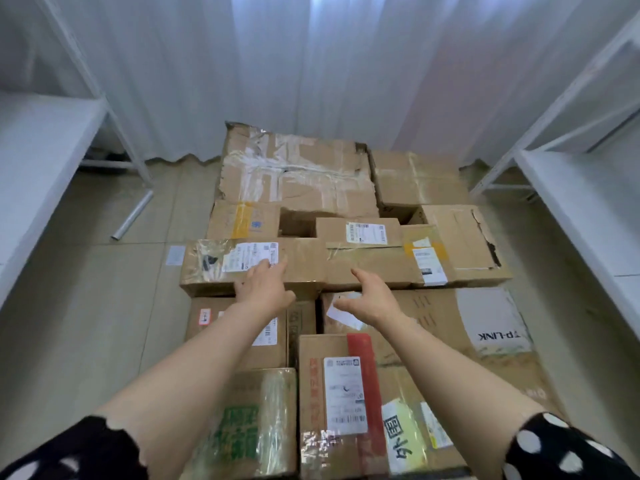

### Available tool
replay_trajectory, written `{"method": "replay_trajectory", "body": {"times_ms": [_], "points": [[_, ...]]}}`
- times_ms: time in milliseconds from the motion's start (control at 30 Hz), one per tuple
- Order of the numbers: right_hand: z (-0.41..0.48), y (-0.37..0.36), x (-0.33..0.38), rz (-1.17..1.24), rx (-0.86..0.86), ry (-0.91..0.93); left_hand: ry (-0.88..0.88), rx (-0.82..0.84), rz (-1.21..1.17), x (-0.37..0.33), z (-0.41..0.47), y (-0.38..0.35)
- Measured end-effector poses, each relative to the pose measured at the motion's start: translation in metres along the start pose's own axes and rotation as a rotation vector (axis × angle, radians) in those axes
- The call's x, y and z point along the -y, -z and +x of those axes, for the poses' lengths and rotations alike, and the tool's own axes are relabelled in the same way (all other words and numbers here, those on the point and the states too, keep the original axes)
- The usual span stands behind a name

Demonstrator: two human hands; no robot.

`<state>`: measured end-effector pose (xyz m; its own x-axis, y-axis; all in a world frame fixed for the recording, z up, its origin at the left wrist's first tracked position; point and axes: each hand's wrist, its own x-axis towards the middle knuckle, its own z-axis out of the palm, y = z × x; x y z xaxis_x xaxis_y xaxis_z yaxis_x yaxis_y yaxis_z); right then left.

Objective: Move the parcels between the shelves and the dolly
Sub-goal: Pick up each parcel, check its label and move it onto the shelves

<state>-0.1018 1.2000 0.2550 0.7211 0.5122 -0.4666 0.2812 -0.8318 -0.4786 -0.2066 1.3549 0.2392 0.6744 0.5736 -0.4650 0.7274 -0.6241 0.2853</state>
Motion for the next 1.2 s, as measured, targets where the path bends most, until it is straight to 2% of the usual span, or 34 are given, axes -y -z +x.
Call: {"method": "replay_trajectory", "body": {"times_ms": [100,200,433,633,833,967,1200], "points": [[-0.048,0.042,-0.029,-0.116,-0.028,0.029,-0.15,0.039,0.034,-0.057,-0.045,0.001],[-0.106,0.086,-0.08,-0.095,-0.096,0.011,-0.309,0.06,0.115,-0.126,-0.094,-0.006],[-0.3,0.179,-0.272,0.066,-0.277,-0.177,-0.7,0.061,0.381,-0.34,-0.255,-0.062],[-0.487,0.229,-0.434,0.211,-0.562,-0.436,-1.108,0.051,0.448,-0.518,-0.423,-0.142],[-0.652,0.247,-0.55,0.392,-0.873,-0.671,-1.464,0.129,0.483,-0.65,-0.579,-0.221],[-0.731,0.254,-0.618,0.442,-0.997,-0.83,-1.628,0.189,0.497,-0.718,-0.662,-0.272],[-0.821,0.288,-0.733,0.483,-1.149,-0.988,-1.823,0.229,0.53,-0.837,-0.759,-0.35]]}}
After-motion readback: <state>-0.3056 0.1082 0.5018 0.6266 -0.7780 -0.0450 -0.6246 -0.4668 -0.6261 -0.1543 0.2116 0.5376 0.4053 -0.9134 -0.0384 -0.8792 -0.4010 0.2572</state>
